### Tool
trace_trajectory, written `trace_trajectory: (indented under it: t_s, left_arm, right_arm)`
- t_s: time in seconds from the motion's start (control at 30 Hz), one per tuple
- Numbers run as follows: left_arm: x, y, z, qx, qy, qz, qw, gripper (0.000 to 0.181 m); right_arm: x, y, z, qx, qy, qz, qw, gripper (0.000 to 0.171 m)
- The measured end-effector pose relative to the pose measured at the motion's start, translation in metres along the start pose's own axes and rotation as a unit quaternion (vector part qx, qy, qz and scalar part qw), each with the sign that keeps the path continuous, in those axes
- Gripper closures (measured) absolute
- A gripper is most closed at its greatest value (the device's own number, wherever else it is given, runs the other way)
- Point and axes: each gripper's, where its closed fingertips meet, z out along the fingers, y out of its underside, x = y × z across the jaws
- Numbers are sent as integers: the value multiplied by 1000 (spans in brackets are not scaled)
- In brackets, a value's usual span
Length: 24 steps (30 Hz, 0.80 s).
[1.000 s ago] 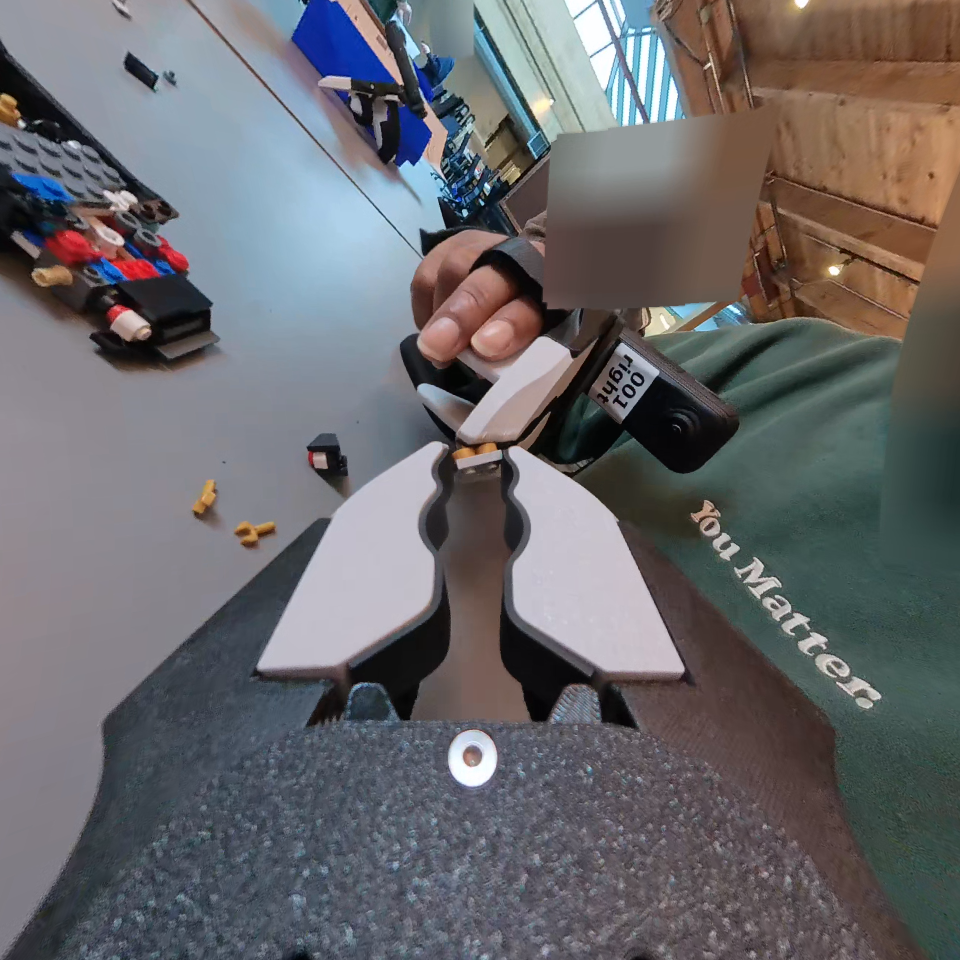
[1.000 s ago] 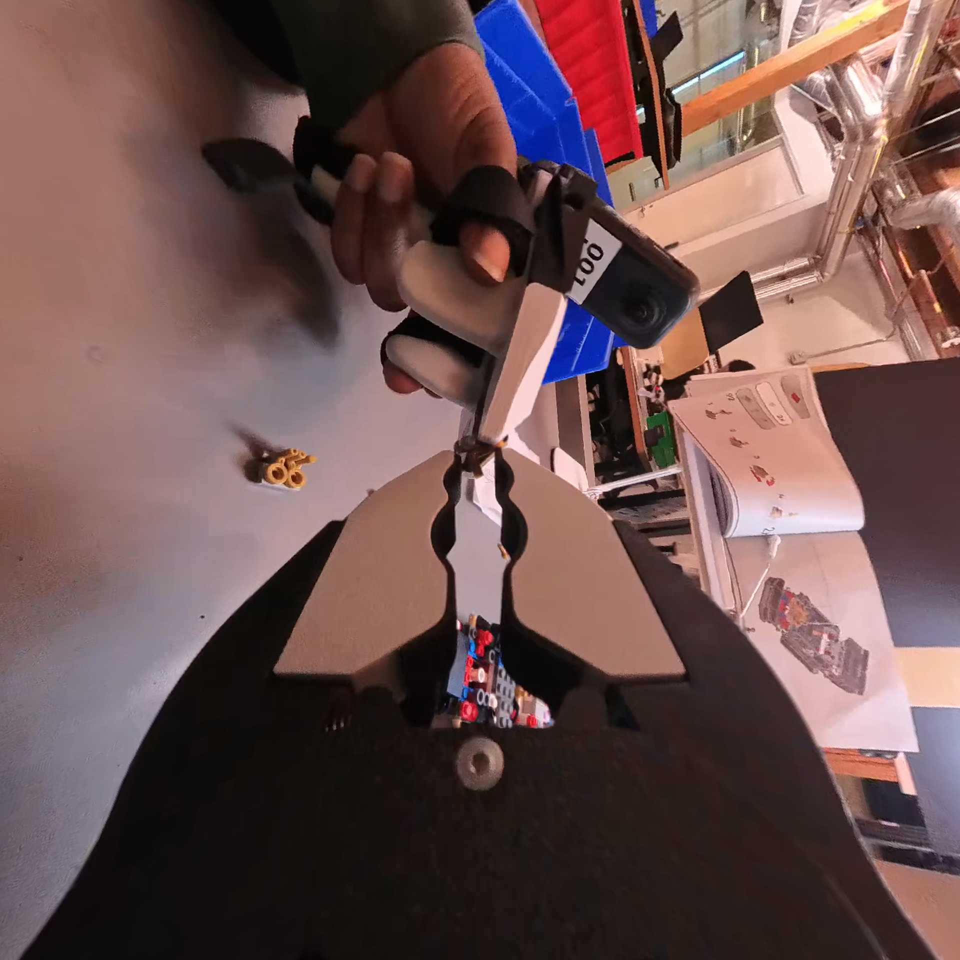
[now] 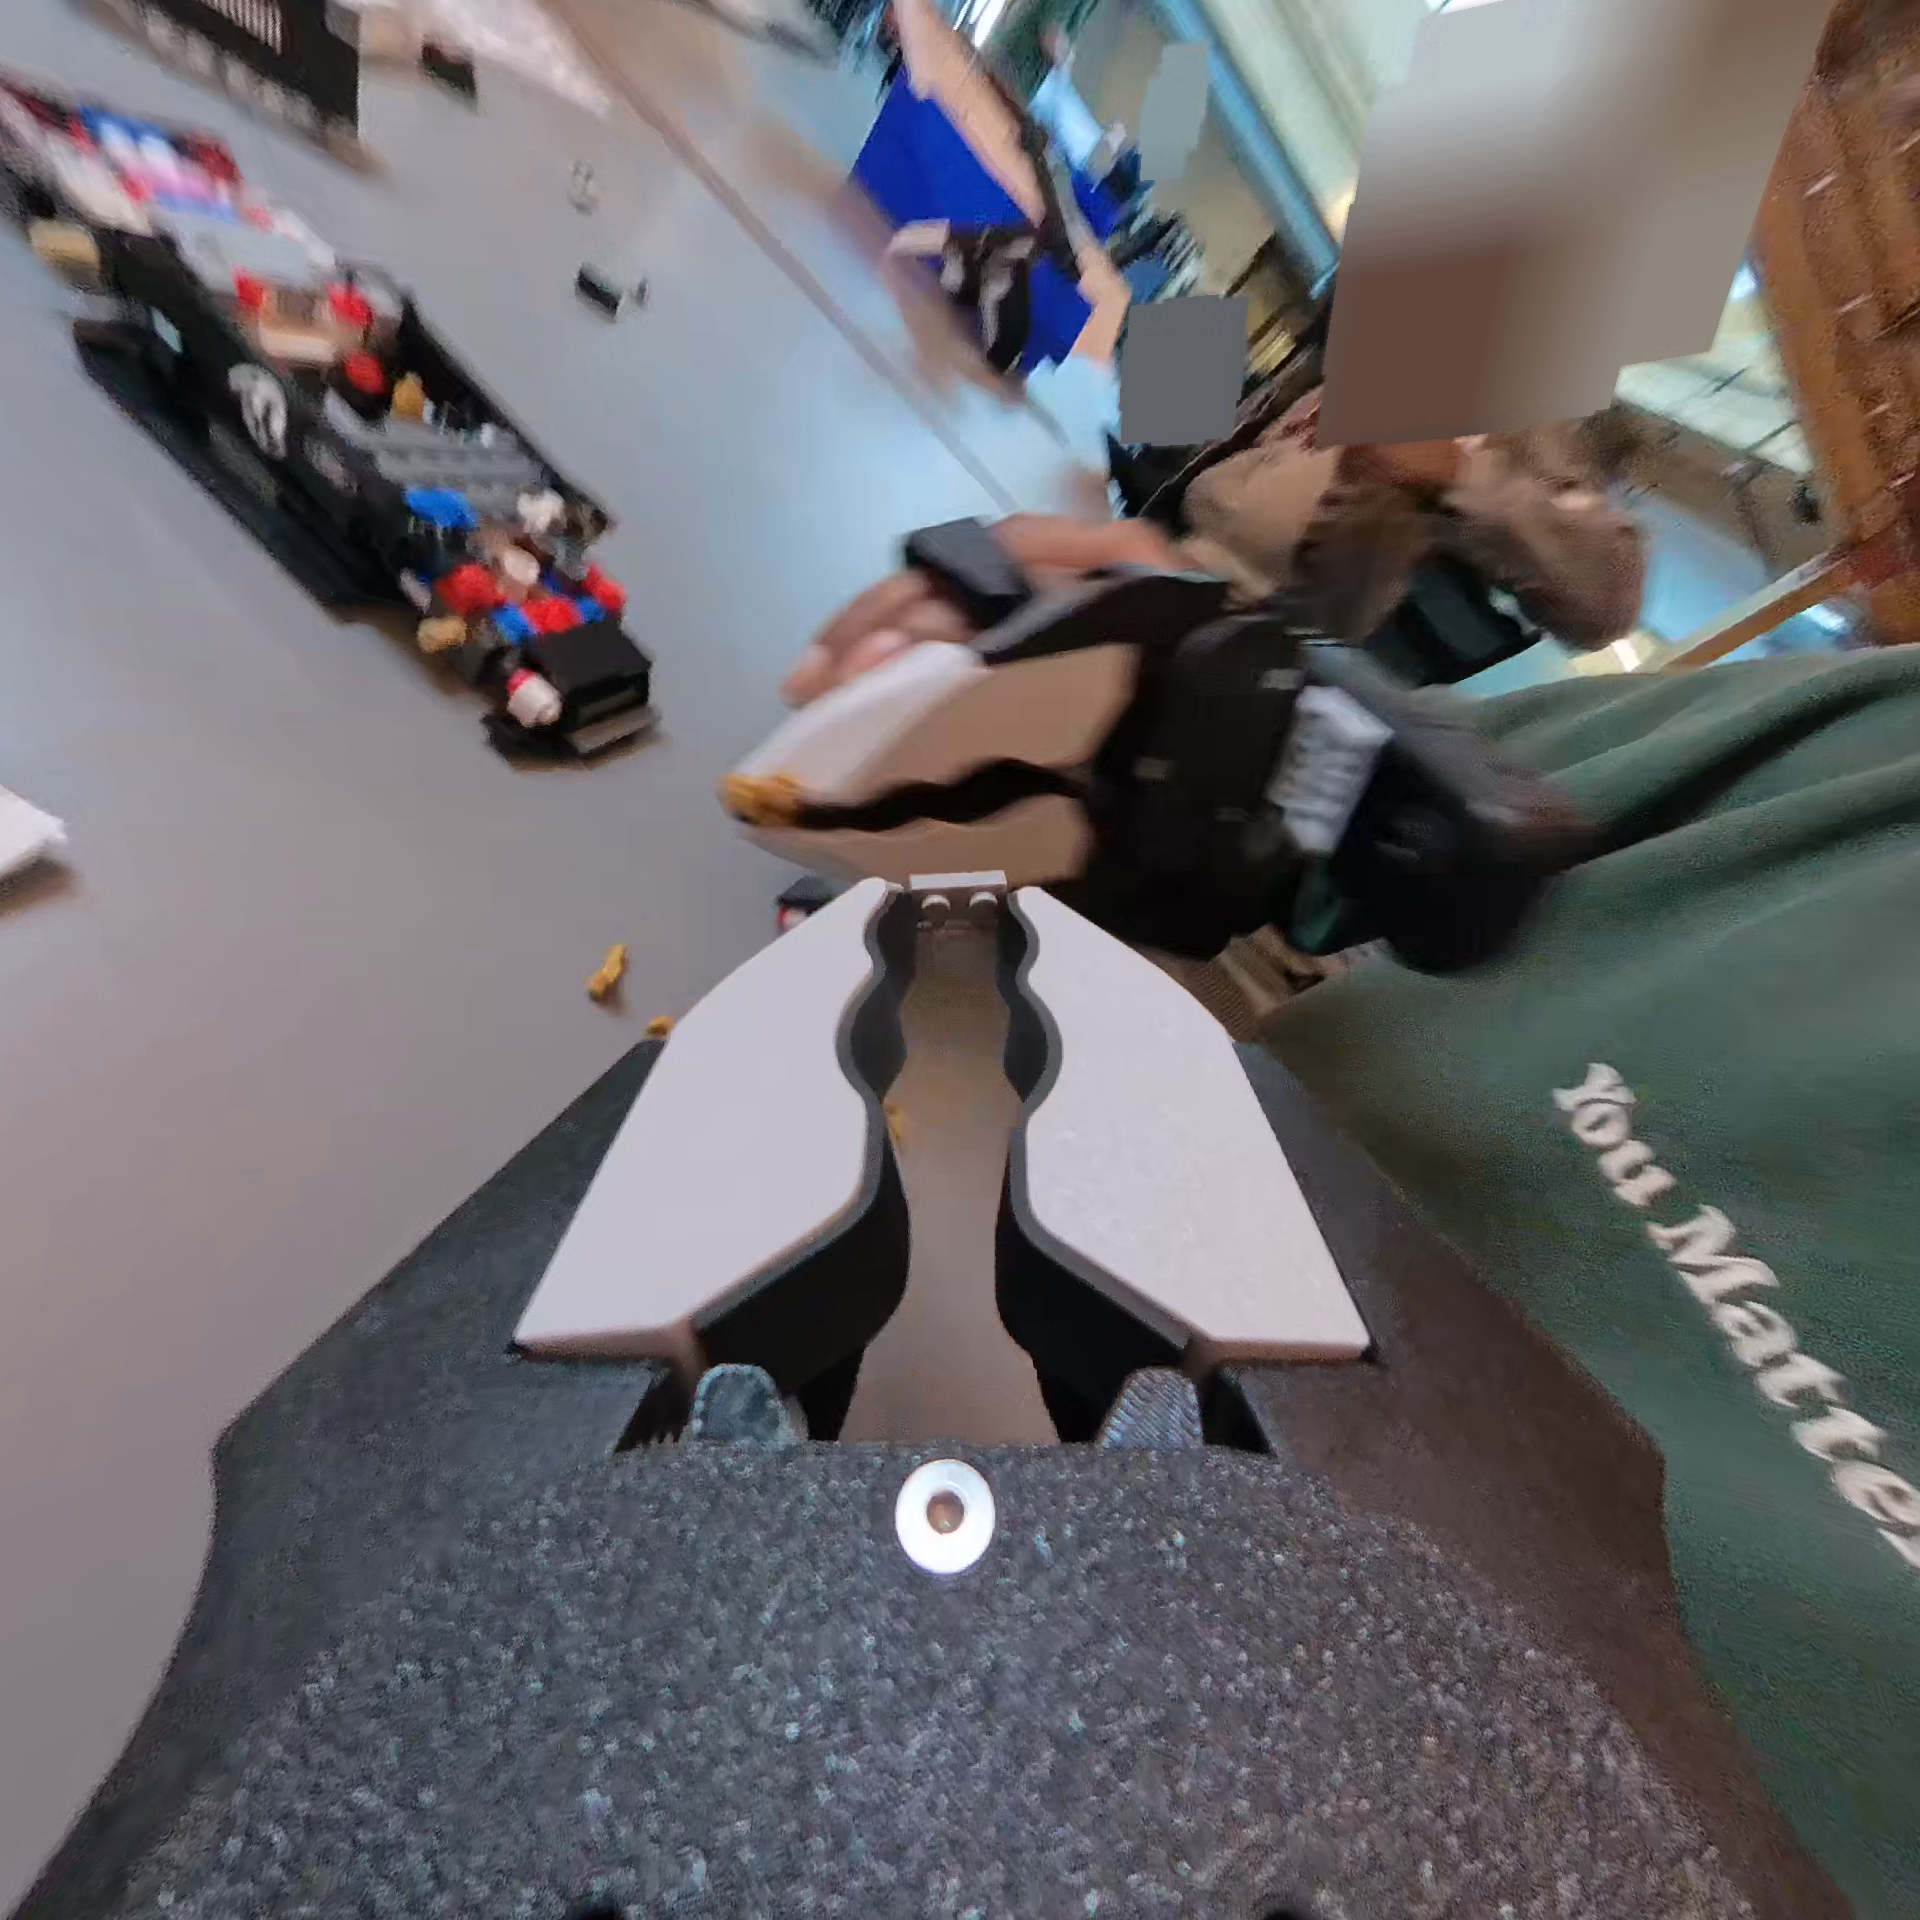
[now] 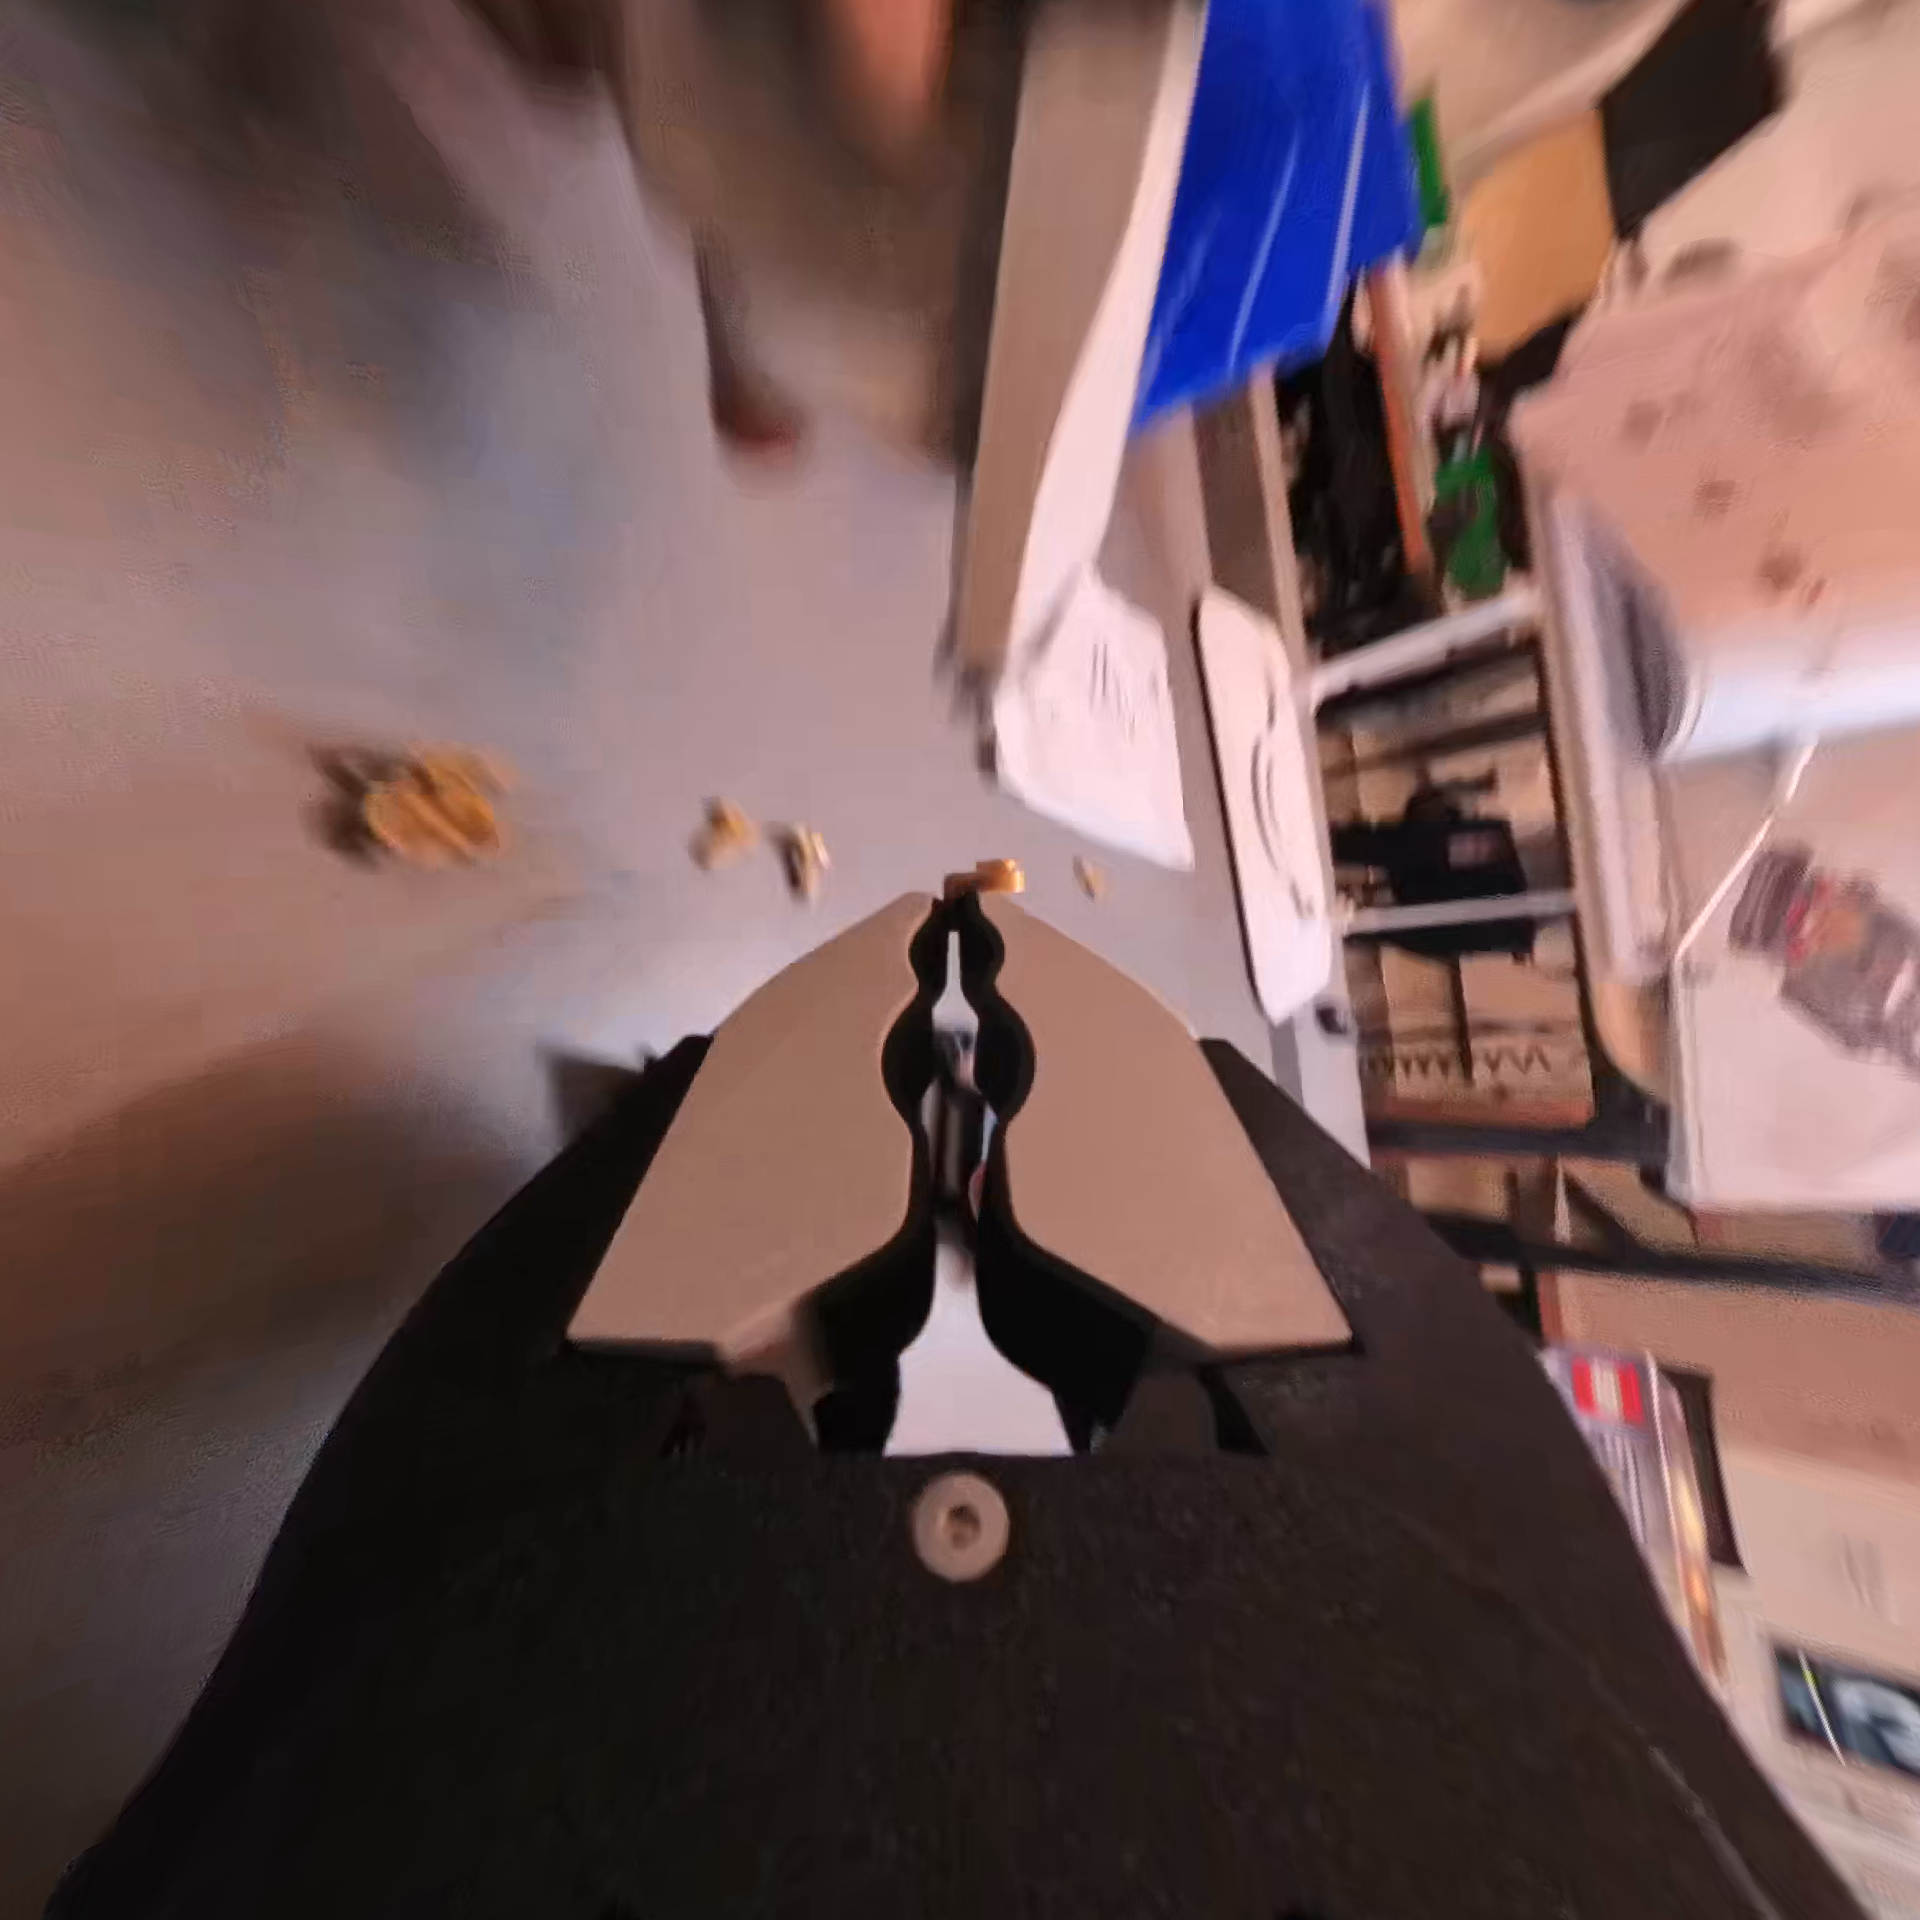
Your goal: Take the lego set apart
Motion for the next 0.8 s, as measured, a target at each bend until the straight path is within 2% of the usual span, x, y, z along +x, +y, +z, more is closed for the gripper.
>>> trace_trajectory:
  t_s: [0.07,0.17,0.37,0.43,0.5,0.67,0.8]
  left_arm:
    - [2,-8,-11,15,-22,36,999,165]
    - [-4,-8,-13,11,-24,37,999,165]
    - [-19,2,-8,-17,-59,59,996,165]
    - [-18,7,-3,-25,-52,56,997,165]
    - [-18,10,1,-31,-56,64,996,165]
    - [-18,13,3,-37,-54,68,995,165]
    - [-20,14,2,-37,-57,66,996,165]
  right_arm:
    - [8,21,-1,2,5,19,1000,168]
    - [13,-3,-7,50,13,38,998,168]
    - [0,-4,-6,66,-19,31,997,168]
    - [-4,-8,-5,74,-42,65,994,168]
    - [-4,-12,-5,85,-59,101,990,157]
    - [-1,-17,-7,103,-71,131,983,144]
    - [-1,-16,-9,104,-72,125,984,141]
